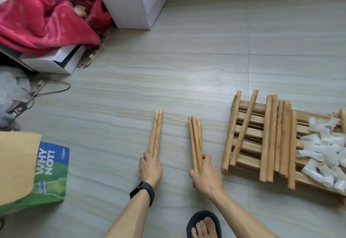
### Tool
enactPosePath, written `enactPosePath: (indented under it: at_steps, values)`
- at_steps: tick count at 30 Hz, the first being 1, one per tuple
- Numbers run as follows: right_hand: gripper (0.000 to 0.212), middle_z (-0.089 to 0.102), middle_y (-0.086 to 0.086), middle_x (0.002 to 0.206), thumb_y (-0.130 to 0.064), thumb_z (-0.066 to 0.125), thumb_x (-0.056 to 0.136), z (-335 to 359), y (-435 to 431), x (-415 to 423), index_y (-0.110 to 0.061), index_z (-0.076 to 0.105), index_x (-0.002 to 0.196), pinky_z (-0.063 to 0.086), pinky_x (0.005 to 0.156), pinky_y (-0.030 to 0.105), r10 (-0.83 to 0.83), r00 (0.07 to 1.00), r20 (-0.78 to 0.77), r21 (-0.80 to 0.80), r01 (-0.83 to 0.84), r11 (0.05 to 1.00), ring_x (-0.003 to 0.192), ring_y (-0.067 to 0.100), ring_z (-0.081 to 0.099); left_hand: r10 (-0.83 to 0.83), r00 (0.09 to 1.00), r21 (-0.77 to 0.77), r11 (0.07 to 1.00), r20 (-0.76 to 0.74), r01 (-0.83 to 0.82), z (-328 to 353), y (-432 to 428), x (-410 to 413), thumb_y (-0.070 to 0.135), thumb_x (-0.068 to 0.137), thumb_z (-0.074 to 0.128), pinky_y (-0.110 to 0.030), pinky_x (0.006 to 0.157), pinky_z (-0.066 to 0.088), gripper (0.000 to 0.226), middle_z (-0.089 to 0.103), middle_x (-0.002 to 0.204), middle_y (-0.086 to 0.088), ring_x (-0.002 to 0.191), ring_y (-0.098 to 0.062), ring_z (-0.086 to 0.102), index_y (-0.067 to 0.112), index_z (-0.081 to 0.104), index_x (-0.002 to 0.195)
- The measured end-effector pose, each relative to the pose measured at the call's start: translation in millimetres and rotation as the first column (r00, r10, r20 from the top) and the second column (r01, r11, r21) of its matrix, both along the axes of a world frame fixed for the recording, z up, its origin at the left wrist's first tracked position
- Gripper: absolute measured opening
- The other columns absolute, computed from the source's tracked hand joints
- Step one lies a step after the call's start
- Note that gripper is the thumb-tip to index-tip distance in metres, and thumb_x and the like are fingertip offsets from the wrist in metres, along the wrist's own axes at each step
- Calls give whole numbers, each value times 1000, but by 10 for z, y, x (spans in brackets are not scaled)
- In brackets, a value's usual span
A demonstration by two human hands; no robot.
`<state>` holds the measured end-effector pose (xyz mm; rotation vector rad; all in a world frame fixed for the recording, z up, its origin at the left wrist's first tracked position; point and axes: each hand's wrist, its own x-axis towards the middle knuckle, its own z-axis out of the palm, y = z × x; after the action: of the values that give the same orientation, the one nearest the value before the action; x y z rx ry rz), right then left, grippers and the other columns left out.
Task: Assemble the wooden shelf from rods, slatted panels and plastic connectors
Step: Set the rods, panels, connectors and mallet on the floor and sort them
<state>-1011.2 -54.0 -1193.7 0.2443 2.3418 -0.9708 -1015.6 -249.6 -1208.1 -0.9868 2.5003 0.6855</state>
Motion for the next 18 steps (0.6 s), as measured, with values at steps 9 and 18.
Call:
enactPosePath:
  at_steps: [9, 18]
  values:
    - [80, 28, 6, 159, -47, 58, 92, -140, -103, -393, -16, 22, 157, 40, 111, 39, 139, 988, 67, -33, -137, 990, 140, 31, 42, -222, 965, -61, 975, -137, 215, -68, 281, -163, 25, 104, 46, -41, 115, 30, 72, 20, 165, -8, 145, -31, 28, 26, 4, 162]
    - [87, 14, 0, 169, -8, 56, 88, -108, -251, -451, -16, 12, 162, 20, 103, 6, 223, 948, 226, -371, -128, 920, 152, 18, 23, -288, 955, -31, 957, -68, 287, -66, 205, -223, 12, 102, 38, -42, 113, 35, 75, 7, 170, -2, 149, -29, 25, 42, 1, 160]
